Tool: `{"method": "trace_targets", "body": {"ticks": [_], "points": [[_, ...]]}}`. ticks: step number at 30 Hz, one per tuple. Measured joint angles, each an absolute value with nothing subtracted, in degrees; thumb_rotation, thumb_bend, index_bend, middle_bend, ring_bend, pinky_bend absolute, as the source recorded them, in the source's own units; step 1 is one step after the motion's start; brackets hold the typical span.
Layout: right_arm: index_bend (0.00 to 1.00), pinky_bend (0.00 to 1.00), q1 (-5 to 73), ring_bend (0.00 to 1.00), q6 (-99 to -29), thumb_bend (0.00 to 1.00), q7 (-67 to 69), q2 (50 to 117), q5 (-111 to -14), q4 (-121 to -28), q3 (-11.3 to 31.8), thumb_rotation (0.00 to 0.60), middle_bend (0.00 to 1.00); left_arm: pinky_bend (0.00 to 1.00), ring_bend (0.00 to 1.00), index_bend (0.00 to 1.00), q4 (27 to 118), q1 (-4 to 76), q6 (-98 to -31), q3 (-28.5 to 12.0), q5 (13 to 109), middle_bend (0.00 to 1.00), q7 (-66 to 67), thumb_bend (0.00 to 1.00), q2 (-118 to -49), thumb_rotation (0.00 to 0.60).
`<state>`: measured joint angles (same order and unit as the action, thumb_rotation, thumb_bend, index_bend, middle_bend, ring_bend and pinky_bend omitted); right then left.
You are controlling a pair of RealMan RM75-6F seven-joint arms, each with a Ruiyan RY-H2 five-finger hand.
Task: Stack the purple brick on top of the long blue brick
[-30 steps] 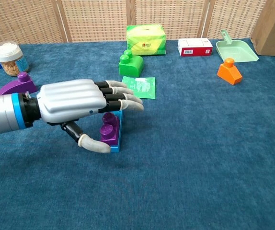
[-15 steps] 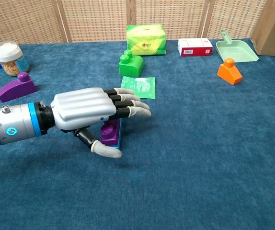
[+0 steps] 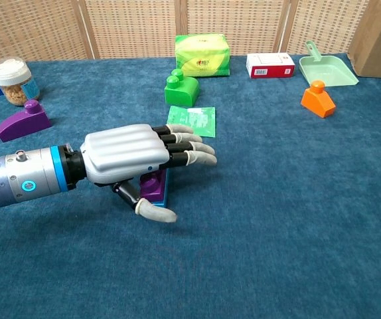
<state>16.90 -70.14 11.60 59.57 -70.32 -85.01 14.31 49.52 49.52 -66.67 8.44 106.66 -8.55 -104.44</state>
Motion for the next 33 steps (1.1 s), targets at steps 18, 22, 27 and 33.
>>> {"method": "trace_targets", "body": {"ticks": [18,22,27,33], "points": [[0.34,0.19,16.52,0.00,-70.32,0.16,12.15,59.30,-70.31,-85.22,14.36,0.600,0.18,0.00,0.00,0.00,46.20,49.92,-66.56,9.20,106.69,0.00,-8.24,0.08,-106.24,0.000],[0.34,0.19,16.48,0.00,-70.32,0.16,12.19,59.27,-70.31,-85.24,14.36,0.600,0.19,0.00,0.00,0.00,45.80,49.88,-66.53,9.37,106.62,0.00,-8.28,0.08,-106.41,0.000],[0.34,0.19,16.40,0.00,-70.32,0.16,12.23,59.25,-70.28,-85.25,14.34,0.600,0.18,0.00,0.00,0.00,45.31,49.83,-66.49,9.47,106.47,0.00,-8.29,0.08,-106.71,0.000],[0.34,0.19,16.30,0.00,-70.39,0.16,12.39,59.23,-70.23,-85.23,14.38,0.600,0.19,0.00,0.00,0.00,44.44,49.88,-66.36,9.61,106.41,0.00,-8.02,0.08,-107.23,0.000]]}}
